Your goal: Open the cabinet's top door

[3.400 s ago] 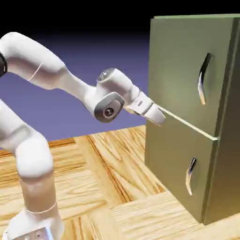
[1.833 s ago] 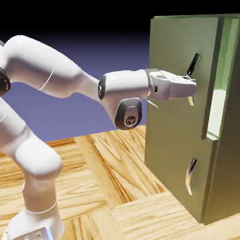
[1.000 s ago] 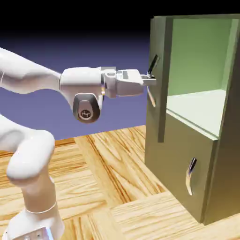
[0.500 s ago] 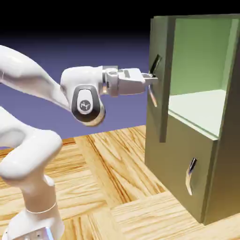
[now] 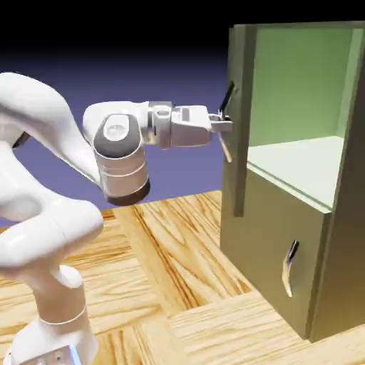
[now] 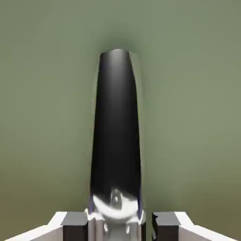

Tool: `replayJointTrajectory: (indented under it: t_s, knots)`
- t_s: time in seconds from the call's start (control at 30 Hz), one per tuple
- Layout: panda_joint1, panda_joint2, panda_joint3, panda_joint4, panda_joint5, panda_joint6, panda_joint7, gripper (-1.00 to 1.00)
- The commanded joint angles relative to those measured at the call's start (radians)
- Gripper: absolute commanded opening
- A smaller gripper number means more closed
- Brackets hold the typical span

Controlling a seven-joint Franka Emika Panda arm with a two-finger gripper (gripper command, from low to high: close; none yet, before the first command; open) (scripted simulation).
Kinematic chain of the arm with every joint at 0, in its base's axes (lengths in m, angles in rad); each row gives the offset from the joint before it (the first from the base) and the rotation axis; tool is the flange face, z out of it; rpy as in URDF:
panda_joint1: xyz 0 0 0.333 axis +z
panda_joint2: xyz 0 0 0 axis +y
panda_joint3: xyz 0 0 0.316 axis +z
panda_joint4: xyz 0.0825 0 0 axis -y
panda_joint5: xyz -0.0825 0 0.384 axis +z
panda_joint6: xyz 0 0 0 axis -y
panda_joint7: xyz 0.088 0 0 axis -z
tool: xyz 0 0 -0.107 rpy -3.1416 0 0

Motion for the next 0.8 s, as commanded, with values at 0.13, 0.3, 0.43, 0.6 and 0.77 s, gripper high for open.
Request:
replayJointTrajectory:
  t_s: [0.13, 0.3, 0.43, 0.6, 0.77]
  knots:
    - [0.169, -0.112, -0.08, -0.03, -0.121, -0.218, 0.084, -1.0]
    - [0.35, -0.183, -0.129, -0.058, -0.139, -0.428, 0.068, -1.0]
    - [0.487, -0.256, -0.135, -0.086, -0.095, -0.602, 0.021, -1.0]
    - [0.632, -0.361, -0.088, -0.114, -0.001, -0.82, -0.034, -1.0]
    - [0.754, -0.455, 0.016, -0.12, 0.11, -1.037, -0.067, -1.0]
